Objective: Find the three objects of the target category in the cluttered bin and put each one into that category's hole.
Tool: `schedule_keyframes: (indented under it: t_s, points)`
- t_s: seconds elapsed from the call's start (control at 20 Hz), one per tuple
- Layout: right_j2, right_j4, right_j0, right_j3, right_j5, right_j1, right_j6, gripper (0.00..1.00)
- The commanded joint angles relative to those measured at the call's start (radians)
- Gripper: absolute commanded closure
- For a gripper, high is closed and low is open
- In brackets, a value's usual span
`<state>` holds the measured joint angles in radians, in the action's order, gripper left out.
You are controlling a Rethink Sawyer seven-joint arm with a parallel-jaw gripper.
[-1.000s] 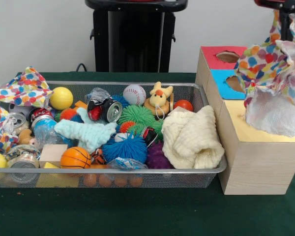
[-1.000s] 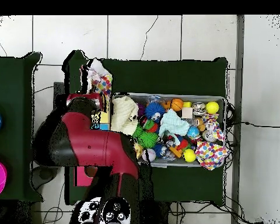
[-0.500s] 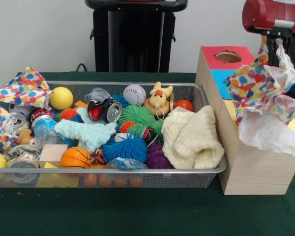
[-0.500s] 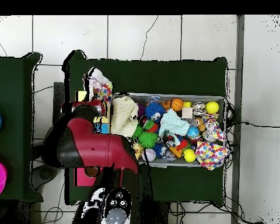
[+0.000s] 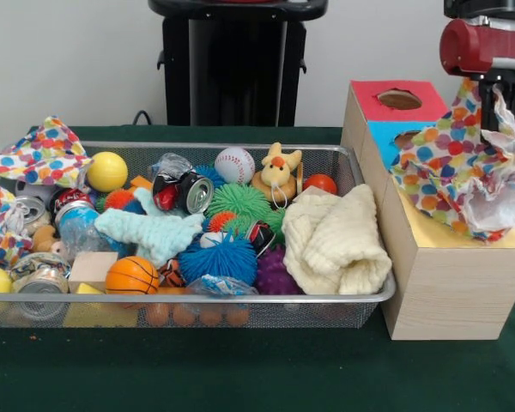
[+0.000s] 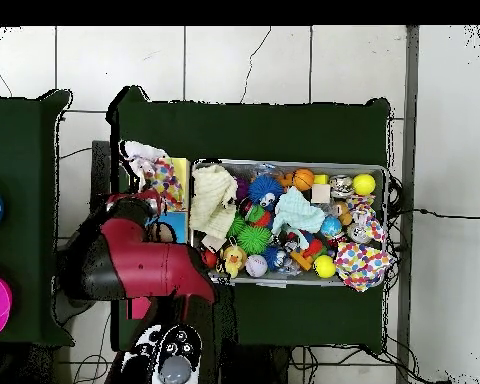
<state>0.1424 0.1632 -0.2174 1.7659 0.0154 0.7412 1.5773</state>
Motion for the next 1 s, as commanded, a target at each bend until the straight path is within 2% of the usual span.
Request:
schedule_keyframes:
  t_s: [0.05, 0.2, 0.5, 0.75, 1.0]
  points:
    - [-0.132, 0.034, 0.067, 0.105, -0.046, -0.042, 0.242, 1.00]
    - [-0.121, 0.025, 0.067, 0.064, -0.083, -0.057, 0.199, 1.00]
    - [-0.078, 0.044, 0.061, -0.036, -0.234, -0.146, 0.157, 1.00]
    - [-0.110, 0.059, 0.089, -0.038, -0.304, -0.146, 0.174, 1.00]
    - [-0.073, 0.089, 0.048, -0.072, -0.395, -0.136, 0.222, 1.00]
